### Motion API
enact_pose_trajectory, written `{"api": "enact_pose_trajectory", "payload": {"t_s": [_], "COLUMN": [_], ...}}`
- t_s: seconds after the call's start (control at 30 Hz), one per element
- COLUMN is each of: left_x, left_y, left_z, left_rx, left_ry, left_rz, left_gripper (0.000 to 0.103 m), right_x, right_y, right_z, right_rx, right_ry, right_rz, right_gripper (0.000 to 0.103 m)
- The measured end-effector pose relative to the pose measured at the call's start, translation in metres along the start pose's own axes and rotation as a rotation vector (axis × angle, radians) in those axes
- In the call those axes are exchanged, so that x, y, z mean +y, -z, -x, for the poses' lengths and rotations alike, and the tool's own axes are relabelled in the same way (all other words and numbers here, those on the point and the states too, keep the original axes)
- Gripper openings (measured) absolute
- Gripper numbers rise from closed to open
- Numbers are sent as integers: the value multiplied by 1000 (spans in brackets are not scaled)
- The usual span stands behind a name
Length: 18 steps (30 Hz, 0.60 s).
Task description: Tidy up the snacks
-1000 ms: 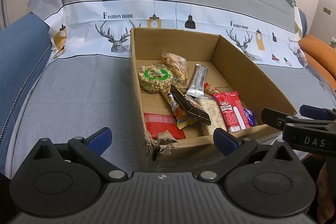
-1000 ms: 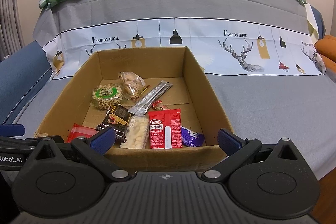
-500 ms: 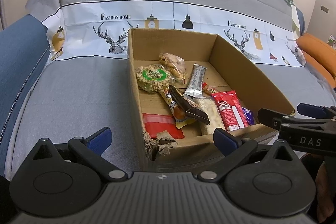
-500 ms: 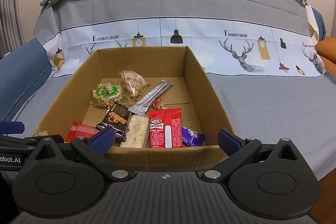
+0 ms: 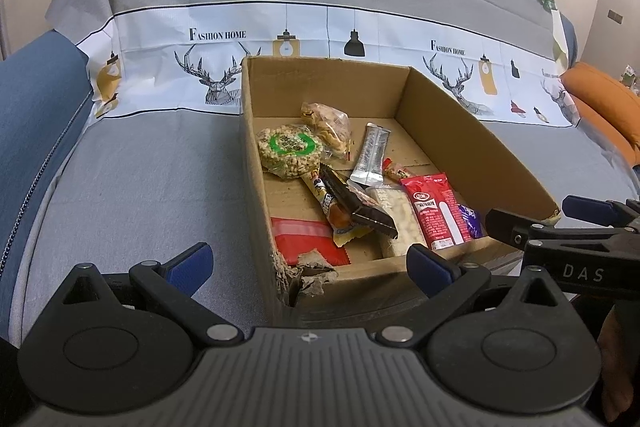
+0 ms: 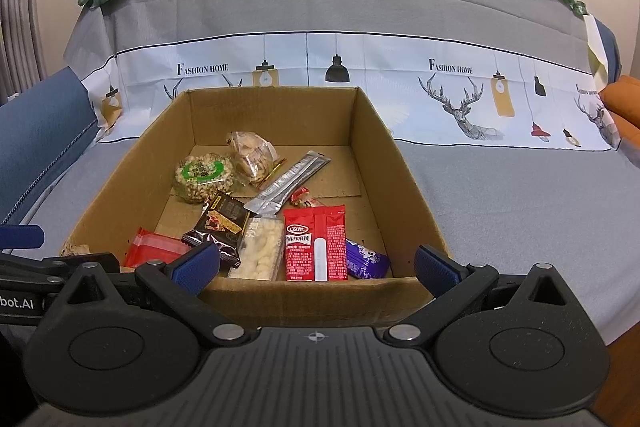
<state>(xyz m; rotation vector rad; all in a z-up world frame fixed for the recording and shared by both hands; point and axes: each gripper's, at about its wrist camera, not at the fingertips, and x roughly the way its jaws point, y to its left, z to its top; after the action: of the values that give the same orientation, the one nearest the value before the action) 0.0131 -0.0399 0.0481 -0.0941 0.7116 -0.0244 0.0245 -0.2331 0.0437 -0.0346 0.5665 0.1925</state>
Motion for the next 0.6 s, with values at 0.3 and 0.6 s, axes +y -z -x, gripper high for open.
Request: {"api": "enact_pose_trajectory", "payload": {"t_s": [0.3, 0.6], "left_x": [-1, -1], "left_y": [0, 0], "left_z": [1, 1], "left_rx": [-1, -2], "left_ry": [2, 4], "left_rz": [-1, -1], "left_gripper": [103, 103], "right_x": [1, 2], "right_y": [-1, -1], "right_z": [0, 1], "right_rx": [0, 0], "right_ry": [0, 1], "right_rz": [11, 12], "right_gripper": [102, 102]}}
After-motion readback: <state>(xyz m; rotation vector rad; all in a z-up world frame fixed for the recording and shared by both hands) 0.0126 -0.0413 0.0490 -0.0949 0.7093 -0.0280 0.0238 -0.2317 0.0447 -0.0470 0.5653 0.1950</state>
